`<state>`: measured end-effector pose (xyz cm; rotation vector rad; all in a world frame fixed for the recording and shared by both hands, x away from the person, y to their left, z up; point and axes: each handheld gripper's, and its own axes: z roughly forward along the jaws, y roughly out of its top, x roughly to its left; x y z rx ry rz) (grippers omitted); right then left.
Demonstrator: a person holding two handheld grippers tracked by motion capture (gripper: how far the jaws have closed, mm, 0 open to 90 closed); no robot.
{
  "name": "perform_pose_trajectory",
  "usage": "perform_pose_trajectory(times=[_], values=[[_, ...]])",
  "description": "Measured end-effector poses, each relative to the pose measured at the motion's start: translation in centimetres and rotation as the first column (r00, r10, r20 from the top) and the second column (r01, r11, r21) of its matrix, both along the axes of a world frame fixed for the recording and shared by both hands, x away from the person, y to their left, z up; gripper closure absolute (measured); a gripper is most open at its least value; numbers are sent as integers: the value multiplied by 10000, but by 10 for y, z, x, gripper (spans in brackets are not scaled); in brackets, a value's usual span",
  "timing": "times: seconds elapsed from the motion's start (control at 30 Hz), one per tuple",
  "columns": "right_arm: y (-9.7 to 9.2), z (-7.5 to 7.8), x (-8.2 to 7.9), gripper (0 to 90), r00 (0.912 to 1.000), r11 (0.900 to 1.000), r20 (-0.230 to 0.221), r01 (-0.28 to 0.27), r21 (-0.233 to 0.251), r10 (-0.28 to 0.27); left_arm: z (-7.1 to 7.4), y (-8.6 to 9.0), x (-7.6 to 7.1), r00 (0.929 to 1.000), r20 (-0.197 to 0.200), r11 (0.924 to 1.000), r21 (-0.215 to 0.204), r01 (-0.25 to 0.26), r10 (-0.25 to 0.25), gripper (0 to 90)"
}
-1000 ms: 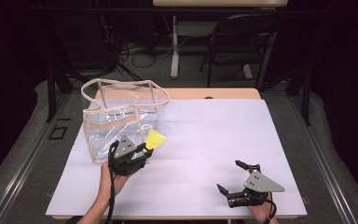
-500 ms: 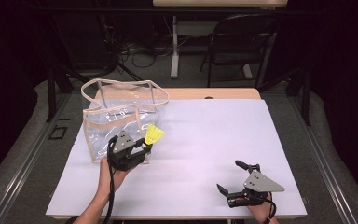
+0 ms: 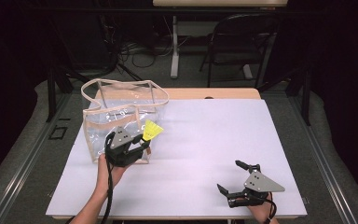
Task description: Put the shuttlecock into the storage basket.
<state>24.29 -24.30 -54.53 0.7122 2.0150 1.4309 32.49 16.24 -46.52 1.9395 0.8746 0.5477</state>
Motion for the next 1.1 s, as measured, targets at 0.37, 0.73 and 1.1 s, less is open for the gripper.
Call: perform_pose_trajectory(times=[0.37, 0.73, 1.1], values=[[0, 0, 0, 0, 10000, 10000, 5, -29, -22, 29, 4, 2, 7, 10000, 71, 10000, -10, -63, 63, 647], [1, 0, 0, 0, 10000, 10000, -25, -34, -73, 34, 8, 3, 14, 9998, 143, 9999, -68, -107, 108, 647], [1, 0, 0, 0, 10000, 9999, -34, -49, -88, 49, 10, 5, 20, 9998, 149, 9998, -193, -103, 106, 647]])
